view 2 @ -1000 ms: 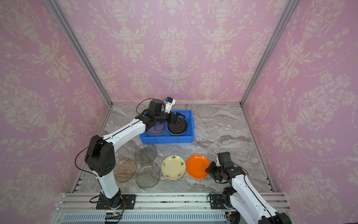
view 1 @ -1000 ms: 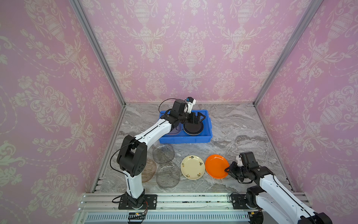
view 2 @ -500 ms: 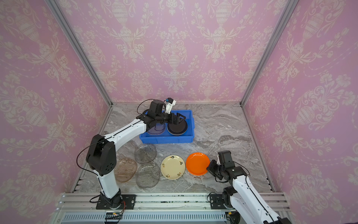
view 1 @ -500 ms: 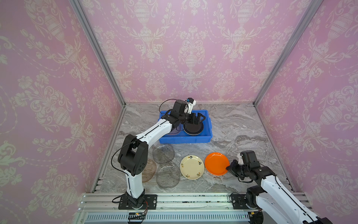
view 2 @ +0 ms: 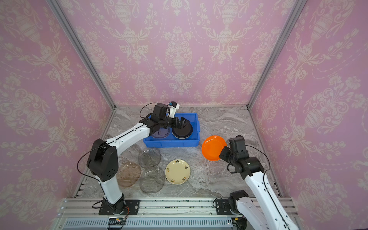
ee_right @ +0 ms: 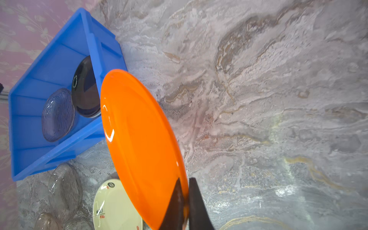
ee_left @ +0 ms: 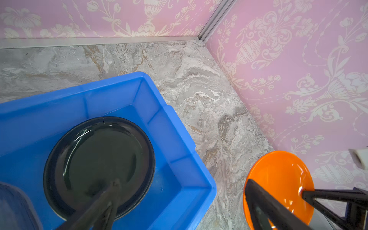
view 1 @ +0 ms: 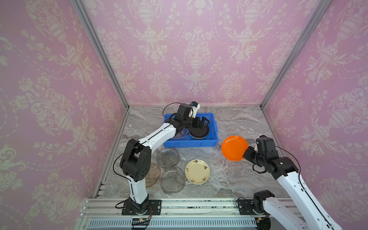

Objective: Place the plates into the plastic bin on the countertop
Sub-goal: Pick up the plate from the bottom-center of the table, then pick up the plate from the center of the table.

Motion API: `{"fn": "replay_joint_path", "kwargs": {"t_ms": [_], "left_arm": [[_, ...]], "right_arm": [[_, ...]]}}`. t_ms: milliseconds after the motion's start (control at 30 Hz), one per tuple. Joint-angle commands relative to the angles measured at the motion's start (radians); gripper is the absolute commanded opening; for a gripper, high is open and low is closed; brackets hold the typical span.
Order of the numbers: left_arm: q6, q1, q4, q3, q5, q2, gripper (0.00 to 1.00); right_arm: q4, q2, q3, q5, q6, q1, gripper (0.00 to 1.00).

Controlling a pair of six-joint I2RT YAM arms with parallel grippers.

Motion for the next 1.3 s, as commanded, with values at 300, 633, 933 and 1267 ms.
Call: {"fn": "replay_joint_path", "kwargs": {"t_ms": [300, 633, 933, 1267], "left_arm": [[-0.008, 0.017, 0.047, -0.066, -0.007, -0.067, 0.99], [-0.228, 0.118, 0.315, -0.198, 0.163, -0.078, 0.99], [-0.283, 0.145, 0.396, -0.241, 0.208, -0.09, 0.93], [-0.307, 0.172, 0.409, -0.252, 0.227, -0.075, 0.63]], "right_arm": [[0.303, 0.123, 0.166, 0.094, -0.059, 0.014, 0.0], [0.584, 0.314, 0.214, -0.145, -0.034, 0.041, 0.0], [0.724, 0.529, 0.258, -0.319, 0.037, 0.105, 0.0], [0.832, 0.671, 0.321, -0.43, 0.098, 0.115, 0.0]]}}
